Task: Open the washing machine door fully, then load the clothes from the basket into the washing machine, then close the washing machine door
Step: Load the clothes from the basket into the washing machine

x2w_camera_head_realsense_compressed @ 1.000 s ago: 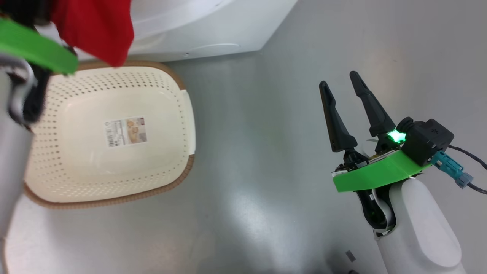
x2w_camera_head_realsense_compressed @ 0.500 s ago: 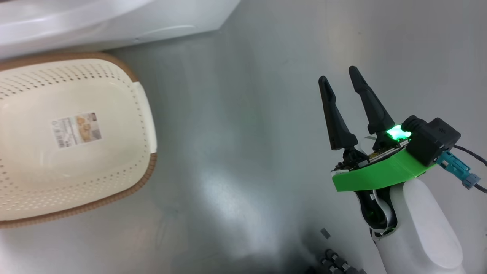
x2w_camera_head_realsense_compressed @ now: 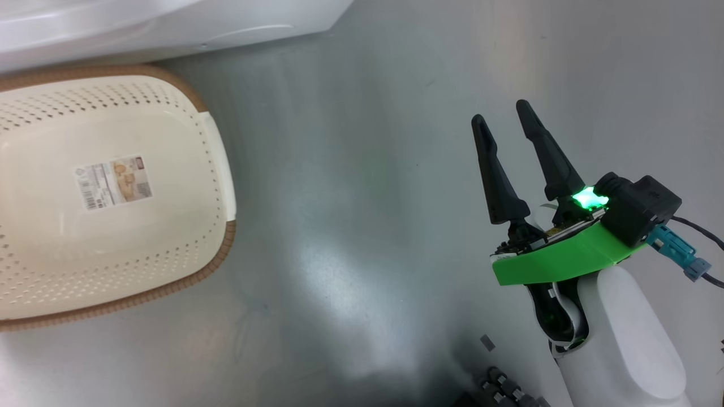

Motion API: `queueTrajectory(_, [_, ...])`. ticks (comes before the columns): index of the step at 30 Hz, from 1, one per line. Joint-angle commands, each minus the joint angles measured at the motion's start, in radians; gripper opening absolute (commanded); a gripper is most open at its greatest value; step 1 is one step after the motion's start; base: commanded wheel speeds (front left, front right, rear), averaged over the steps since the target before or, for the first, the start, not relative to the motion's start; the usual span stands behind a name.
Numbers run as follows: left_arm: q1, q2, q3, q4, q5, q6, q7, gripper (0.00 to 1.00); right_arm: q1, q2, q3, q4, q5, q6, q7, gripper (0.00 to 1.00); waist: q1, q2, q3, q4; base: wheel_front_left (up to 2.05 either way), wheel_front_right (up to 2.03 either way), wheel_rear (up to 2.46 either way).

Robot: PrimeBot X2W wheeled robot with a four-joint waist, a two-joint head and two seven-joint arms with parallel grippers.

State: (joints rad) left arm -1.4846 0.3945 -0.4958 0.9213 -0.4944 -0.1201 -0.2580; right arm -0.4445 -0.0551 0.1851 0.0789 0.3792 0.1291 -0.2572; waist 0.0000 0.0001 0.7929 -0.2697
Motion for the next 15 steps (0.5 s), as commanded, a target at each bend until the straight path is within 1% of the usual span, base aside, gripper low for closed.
queueTrajectory(1, [0.012, 0.027, 0.021, -0.026, -0.002, -0.007, -0.004, 1.00, 0.024, 0.005, 0.017, -0.015, -0.010, 0.002, -0.005, 1.00, 0.0000, -0.0001, -0.019, 0.020, 0.00, 0.00, 0.00])
queueTrajectory(15, [0.177, -0.027, 0.086, -0.106, 0.013, -0.010, -0.004, 1.00, 0.021, 0.005, 0.008, 0.013, -0.039, 0.002, -0.005, 1.00, 0.0000, -0.0001, -0.130, 0.077, 0.00, 0.00, 0.00])
